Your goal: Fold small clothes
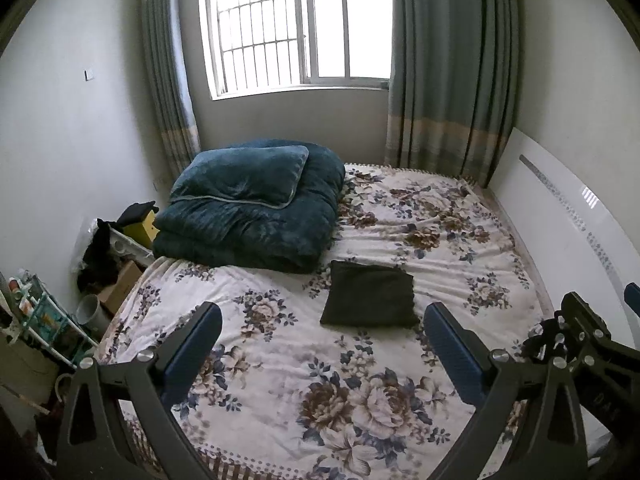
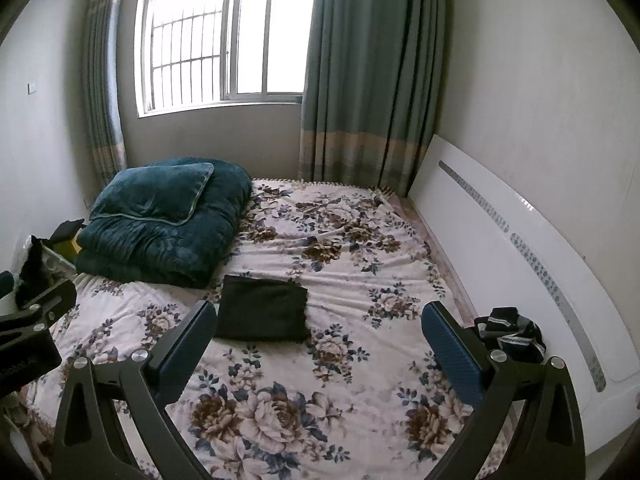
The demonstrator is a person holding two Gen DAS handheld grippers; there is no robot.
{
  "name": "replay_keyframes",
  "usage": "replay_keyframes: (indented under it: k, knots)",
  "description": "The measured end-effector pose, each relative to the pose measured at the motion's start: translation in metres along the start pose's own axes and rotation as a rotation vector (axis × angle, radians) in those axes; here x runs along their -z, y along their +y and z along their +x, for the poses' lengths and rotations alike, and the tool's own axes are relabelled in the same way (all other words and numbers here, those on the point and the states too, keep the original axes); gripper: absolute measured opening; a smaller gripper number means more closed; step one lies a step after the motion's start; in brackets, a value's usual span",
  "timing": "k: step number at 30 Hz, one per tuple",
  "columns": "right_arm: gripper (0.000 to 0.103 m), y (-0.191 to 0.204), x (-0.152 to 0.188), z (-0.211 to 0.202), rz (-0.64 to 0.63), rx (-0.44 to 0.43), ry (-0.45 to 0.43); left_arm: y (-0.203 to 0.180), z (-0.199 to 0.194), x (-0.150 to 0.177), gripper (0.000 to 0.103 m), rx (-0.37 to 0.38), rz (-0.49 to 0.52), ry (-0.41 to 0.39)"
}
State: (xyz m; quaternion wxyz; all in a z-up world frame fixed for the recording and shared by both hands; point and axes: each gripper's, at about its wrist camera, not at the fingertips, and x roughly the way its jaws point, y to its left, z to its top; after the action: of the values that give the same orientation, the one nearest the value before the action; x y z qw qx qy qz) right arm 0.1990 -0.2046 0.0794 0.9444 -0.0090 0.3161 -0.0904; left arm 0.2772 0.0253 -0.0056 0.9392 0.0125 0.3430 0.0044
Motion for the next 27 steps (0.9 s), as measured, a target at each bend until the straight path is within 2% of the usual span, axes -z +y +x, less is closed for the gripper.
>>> replay_keyframes:
  k: [27]
  knots:
    - [0.103, 0.0042, 0.0062, -0.0062, -0.001, -0.004, 0.004, 0.0050, -0.0091, 0.0008, 0.103, -0.009, 0.005, -0.019]
